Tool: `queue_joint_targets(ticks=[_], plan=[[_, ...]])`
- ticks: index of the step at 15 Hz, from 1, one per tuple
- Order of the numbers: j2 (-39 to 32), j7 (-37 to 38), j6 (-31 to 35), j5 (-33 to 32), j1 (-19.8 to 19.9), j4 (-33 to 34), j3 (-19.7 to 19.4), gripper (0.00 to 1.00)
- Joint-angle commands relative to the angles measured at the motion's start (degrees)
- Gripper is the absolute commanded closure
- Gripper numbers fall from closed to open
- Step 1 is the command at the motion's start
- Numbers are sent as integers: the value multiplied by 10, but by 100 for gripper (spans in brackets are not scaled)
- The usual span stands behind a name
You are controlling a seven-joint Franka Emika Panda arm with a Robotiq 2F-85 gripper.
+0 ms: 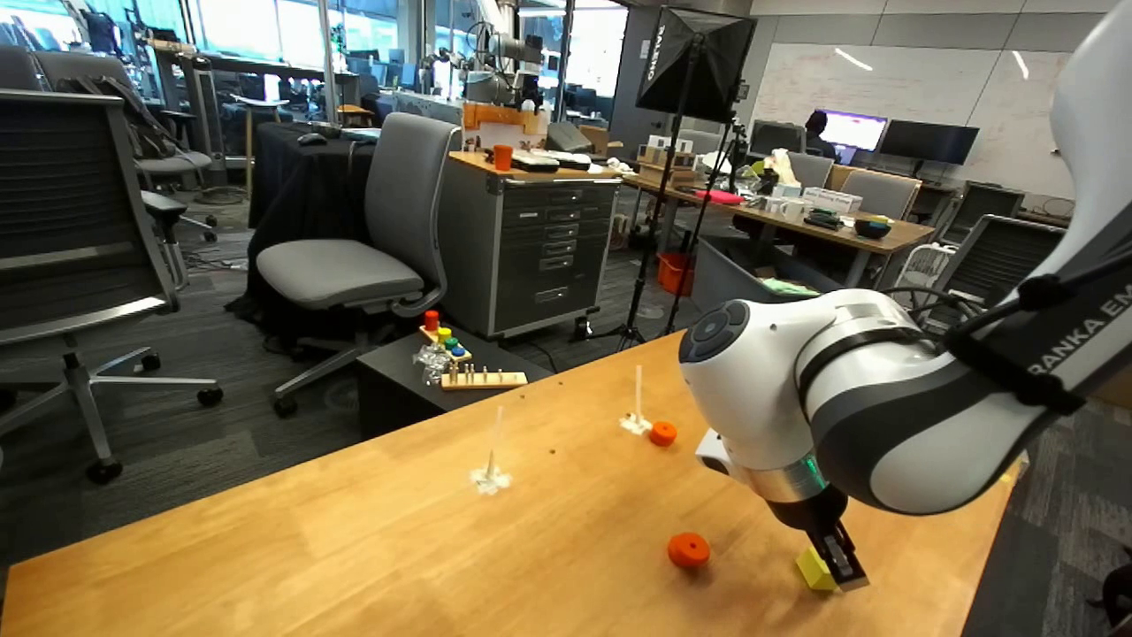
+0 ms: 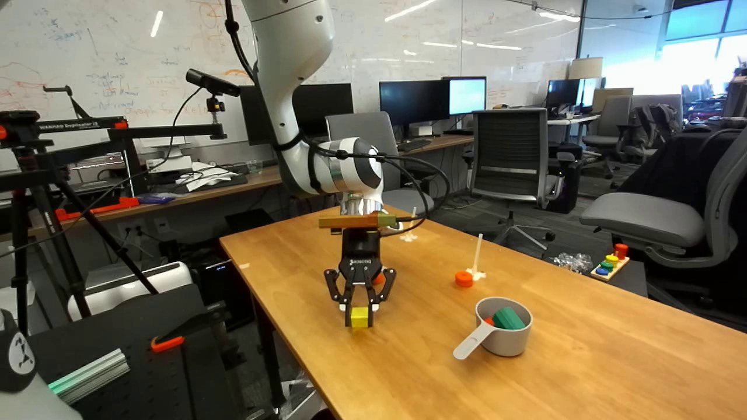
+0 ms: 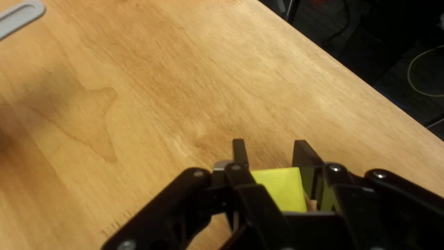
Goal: Put the blocks in the grey cup
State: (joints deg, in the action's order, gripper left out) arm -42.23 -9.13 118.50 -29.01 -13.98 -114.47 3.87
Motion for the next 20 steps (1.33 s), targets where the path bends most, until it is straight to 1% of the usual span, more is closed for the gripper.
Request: queue_joint_targets(ticks=[1, 6, 10, 14, 17, 20], plan=[[-2, 2, 1, -12, 2, 10, -3, 86], [21, 8, 1, -3, 14, 23, -12, 86], [46, 16, -2, 25, 44, 57, -22, 86], [65, 24, -5, 69, 82, 91, -30, 86], [67, 38, -3, 94, 103, 116, -39, 86], [55, 63, -4, 111, 117, 147, -51, 86]])
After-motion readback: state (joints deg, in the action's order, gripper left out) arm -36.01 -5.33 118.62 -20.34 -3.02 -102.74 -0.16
